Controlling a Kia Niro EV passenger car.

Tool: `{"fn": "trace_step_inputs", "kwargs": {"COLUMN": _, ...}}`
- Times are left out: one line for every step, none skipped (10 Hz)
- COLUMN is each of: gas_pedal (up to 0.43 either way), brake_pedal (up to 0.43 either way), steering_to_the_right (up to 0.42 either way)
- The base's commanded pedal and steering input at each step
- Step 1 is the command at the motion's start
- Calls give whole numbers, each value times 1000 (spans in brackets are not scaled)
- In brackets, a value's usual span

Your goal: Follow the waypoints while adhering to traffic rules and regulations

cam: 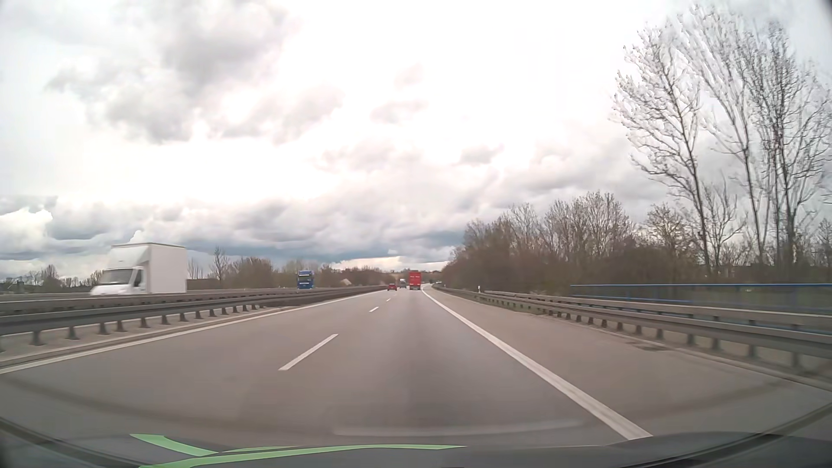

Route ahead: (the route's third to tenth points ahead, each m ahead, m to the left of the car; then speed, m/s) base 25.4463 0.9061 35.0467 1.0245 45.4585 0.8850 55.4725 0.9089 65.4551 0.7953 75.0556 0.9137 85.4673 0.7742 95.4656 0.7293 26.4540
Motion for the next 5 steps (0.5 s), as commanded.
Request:
{"fn": "trace_step_inputs", "kwargs": {"gas_pedal": 449, "brake_pedal": 0, "steering_to_the_right": -5}}
{"fn": "trace_step_inputs", "kwargs": {"gas_pedal": 449, "brake_pedal": 0, "steering_to_the_right": -4}}
{"fn": "trace_step_inputs", "kwargs": {"gas_pedal": 441, "brake_pedal": 0, "steering_to_the_right": -3}}
{"fn": "trace_step_inputs", "kwargs": {"gas_pedal": 441, "brake_pedal": 0, "steering_to_the_right": -4}}
{"fn": "trace_step_inputs", "kwargs": {"gas_pedal": 441, "brake_pedal": 0, "steering_to_the_right": -3}}
